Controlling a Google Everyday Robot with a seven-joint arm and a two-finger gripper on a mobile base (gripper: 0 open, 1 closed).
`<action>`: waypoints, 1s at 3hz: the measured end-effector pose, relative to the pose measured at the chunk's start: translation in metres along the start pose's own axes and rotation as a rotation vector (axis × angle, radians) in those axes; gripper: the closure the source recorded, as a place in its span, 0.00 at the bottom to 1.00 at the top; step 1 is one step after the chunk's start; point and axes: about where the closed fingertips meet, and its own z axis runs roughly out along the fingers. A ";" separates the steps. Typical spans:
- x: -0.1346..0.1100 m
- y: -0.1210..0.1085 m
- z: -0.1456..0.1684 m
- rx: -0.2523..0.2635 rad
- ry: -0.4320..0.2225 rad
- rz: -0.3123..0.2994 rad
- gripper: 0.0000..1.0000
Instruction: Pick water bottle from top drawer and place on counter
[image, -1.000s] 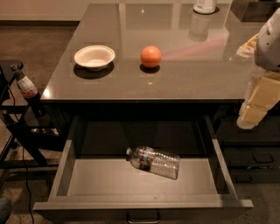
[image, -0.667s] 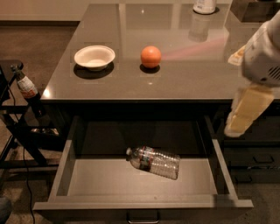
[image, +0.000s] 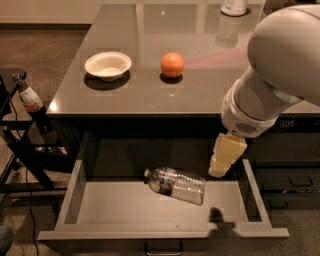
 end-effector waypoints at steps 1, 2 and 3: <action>-0.009 0.024 0.034 -0.059 -0.029 0.050 0.00; -0.021 0.045 0.077 -0.113 -0.059 0.103 0.00; -0.030 0.056 0.113 -0.138 -0.080 0.133 0.00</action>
Offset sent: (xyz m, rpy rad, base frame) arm -0.0094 0.0726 -0.1405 0.1984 0.1615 -0.0977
